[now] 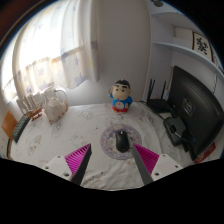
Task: Arrange mouse
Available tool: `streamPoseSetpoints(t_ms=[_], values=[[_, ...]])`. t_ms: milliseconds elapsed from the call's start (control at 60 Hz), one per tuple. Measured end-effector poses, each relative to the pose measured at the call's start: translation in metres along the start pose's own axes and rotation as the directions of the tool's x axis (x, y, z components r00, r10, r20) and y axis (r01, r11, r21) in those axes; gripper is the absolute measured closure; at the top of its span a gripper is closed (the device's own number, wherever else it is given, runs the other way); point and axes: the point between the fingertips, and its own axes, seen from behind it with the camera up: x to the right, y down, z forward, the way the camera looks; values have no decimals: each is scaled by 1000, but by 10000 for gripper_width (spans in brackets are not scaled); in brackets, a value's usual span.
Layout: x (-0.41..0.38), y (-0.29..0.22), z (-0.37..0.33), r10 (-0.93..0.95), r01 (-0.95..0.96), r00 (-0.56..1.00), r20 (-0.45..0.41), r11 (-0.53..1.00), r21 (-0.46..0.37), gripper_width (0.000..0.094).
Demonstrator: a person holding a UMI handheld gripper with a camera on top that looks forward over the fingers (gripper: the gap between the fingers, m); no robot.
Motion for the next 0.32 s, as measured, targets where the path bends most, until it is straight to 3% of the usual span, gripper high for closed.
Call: streamPoseSetpoints(t_ms=[317], values=[[-24,39,-15,-3,4,1000,30,998,-56,89]])
